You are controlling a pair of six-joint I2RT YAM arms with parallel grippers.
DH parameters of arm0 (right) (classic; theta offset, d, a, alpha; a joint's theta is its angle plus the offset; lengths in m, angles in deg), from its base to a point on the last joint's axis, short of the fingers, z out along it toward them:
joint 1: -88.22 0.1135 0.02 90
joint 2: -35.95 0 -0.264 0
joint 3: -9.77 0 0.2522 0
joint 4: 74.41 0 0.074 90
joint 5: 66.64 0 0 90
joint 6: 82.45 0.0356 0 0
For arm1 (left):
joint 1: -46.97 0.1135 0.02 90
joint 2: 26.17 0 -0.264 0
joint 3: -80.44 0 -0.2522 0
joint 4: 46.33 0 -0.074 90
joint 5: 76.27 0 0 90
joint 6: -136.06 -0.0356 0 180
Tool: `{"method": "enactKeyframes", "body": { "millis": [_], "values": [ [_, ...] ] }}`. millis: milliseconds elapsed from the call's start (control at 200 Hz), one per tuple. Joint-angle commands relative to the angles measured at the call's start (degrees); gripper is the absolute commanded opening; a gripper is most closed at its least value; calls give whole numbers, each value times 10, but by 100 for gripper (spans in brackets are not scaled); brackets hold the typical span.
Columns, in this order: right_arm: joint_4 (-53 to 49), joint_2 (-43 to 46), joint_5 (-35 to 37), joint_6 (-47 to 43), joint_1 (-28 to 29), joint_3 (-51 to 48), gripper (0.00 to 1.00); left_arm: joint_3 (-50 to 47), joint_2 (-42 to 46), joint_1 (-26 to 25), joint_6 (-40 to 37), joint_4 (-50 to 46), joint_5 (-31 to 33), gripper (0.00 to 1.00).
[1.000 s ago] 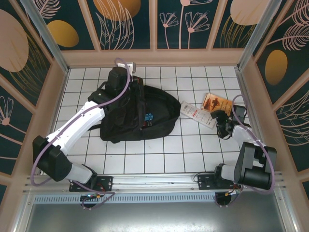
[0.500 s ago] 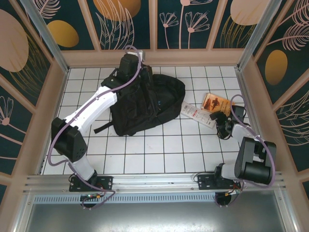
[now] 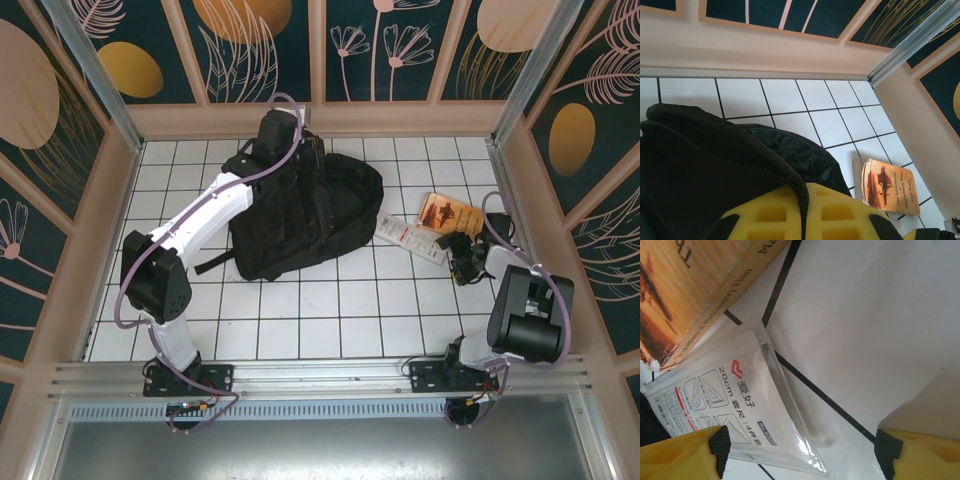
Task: Pack the student bag
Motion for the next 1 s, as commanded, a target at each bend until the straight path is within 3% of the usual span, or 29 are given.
{"method": "enactKeyframes", "body": {
  "millis": [0,300,676,996],
  "values": [
    [148,-72,-80,-27,20,0,80,12,-14,0,2,28,-23,0],
    [106,-54,-51,-96,24,49,80,7,-11,0,-3,29,-25,0],
    [213,1,-173,-92,-29,-43,83,9,-11,0,-10,28,-35,0],
    [169,-78,-150,-123,-41,-5,77,11,-15,0,-7,30,-55,0]
  ]
}}
